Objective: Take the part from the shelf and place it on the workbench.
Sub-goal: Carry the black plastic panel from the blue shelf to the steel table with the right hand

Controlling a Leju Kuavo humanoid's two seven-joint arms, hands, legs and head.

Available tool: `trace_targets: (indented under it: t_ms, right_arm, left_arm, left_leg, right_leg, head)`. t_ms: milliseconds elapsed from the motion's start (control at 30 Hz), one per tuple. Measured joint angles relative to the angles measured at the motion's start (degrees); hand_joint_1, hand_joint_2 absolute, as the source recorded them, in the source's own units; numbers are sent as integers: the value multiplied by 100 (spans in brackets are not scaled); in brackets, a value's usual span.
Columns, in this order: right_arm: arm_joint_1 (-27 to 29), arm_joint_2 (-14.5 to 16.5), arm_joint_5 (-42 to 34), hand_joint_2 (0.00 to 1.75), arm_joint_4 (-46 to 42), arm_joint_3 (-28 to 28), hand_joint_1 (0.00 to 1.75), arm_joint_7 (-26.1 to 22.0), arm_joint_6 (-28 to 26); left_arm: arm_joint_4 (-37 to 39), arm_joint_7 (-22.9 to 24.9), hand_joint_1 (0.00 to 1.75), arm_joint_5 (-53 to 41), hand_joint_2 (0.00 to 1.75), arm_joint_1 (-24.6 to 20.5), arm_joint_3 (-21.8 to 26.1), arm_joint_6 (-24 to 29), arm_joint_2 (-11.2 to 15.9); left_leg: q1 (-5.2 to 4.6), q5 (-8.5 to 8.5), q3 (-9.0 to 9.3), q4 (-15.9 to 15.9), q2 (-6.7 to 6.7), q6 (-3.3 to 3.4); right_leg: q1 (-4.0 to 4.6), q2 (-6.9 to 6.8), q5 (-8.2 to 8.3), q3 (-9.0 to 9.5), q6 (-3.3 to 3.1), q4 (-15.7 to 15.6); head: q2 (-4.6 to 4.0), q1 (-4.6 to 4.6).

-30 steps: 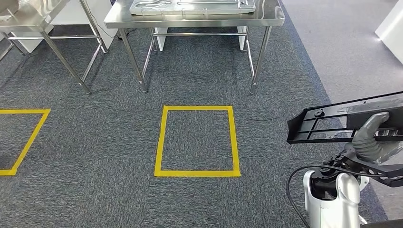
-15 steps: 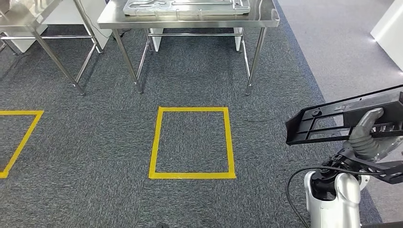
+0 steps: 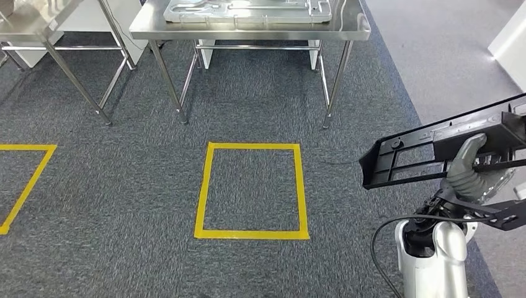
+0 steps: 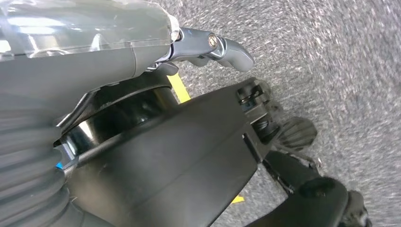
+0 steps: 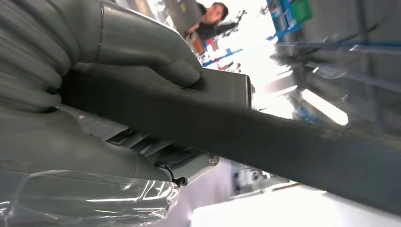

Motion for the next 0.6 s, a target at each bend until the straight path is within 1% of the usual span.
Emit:
trace_targets:
  t_ms: [33,100,133,167,200,233,267,300,333,367,400,433,467,500,533,567,600]
  right_arm:
    - [32,-2,-20,175,5,-3,175,-23,2]
    - [94,-3,-56,175,8,-11,175,-67,4]
    - [108,-3,-67,175,9,-14,175,-86,7]
    - [118,-2,-71,175,12,-16,175,-105,9]
    - [127,-2,-73,175,20,-18,175,-119,11]
    - [137,-2,-78,175,32,-19,175,-129,11]
    - [149,-2,-83,175,49,-19,175,-135,11]
    - [157,-1,-90,175,69,-19,175,-137,12]
    - [163,0,-97,175,89,-19,175,-138,13]
    - [165,1,-100,175,108,-17,175,-141,15]
    - [169,6,-104,175,130,-16,175,-144,17]
    - [166,12,-105,175,158,-14,175,-154,23]
    - [165,19,-107,175,186,-11,175,-159,31]
    - [170,27,-109,175,216,-9,175,-161,38]
    - [172,37,-110,175,238,-7,175,-163,46]
    - [175,46,-109,175,248,-4,175,-162,50]
    - [175,55,-102,175,253,-3,175,-170,52]
  left_arm:
    - [-1,19,0,-22,175,-3,-7,-10,-2]
    - [-1,59,0,-54,175,-12,-17,-19,0]
    - [-1,74,0,-61,175,-17,-20,-18,0]
    - [-1,81,0,-68,175,-28,-22,-14,1]
    - [-1,81,0,-72,175,-46,-25,-10,3]
    - [-1,80,0,-76,175,-73,-26,-5,5]
    - [-1,78,0,-78,175,-105,-26,1,7]
    - [-1,79,0,-74,175,-130,-26,8,9]
    - [-1,80,0,-65,175,-142,-26,15,12]
    - [-1,85,0,-51,175,-142,-26,23,17]
    - [2,91,0,-36,175,-131,-26,28,33]
    - [9,98,0,-24,175,-119,-25,35,55]
    - [16,104,0,-15,175,-106,-23,40,75]
    - [23,111,0,-9,175,-97,-22,44,93]
    - [28,119,0,0,175,-93,-21,48,99]
    - [27,132,0,14,175,-88,-22,48,100]
    - [26,144,0,28,175,-72,-22,48,103]
  left_leg:
    - [-8,-37,15,5,9,-21]
    - [4,-101,44,54,11,-71]
    - [14,-163,-20,218,7,-104]
    - [26,-261,-168,510,-1,-135]
    - [33,-377,-400,909,-7,-161]
    - [38,-482,-675,1339,-6,-177]
    - [39,-508,-916,1669,-6,-178]
    - [37,-414,-1075,1813,-6,-165]
    - [29,-182,-1135,1730,-6,-132]
    - [16,158,-1106,1429,-8,-76]
    - [-5,454,-1047,1107,-19,-1]
    - [-40,686,-984,848,-30,86]
    - [-81,812,-931,653,-36,165]
    - [-124,816,-889,564,-38,225]
    - [-157,791,-804,429,-30,279]
    - [-163,714,-662,199,-26,317]
    - [-143,638,-492,-14,-23,331]
  right_leg:
    - [10,18,-34,14,-65,-22]
    - [7,40,-100,73,-144,-26]
    - [1,48,-135,121,-178,-36]
    - [-5,50,-175,181,-205,-47]
    - [-3,50,-222,240,-222,-55]
    - [2,51,-274,304,-231,-61]
    - [8,54,-333,379,-234,-64]
    - [15,61,-399,468,-233,-67]
    - [26,72,-471,572,-233,-73]
    - [42,85,-545,688,-232,-85]
    - [44,97,-610,791,-230,-119]
    - [44,107,-652,872,-214,-163]
    - [24,117,-670,925,-183,-222]
    - [-5,123,-663,963,-147,-287]
    - [-19,124,-630,989,-96,-327]
    - [-30,121,-584,1007,-51,-333]
    - [-32,108,-525,986,-23,-249]
  head:
    - [0,-2]
    - [0,-3]
    - [0,-3]
    - [0,-3]
    - [0,-3]
    - [0,-3]
    - [0,-3]
    - [0,-3]
    - [0,-3]
    - [0,-4]
    - [0,-3]
    - [0,-3]
    - [0,-4]
    - [0,-5]
    - [0,-8]
    - [0,-9]
    - [0,-9]
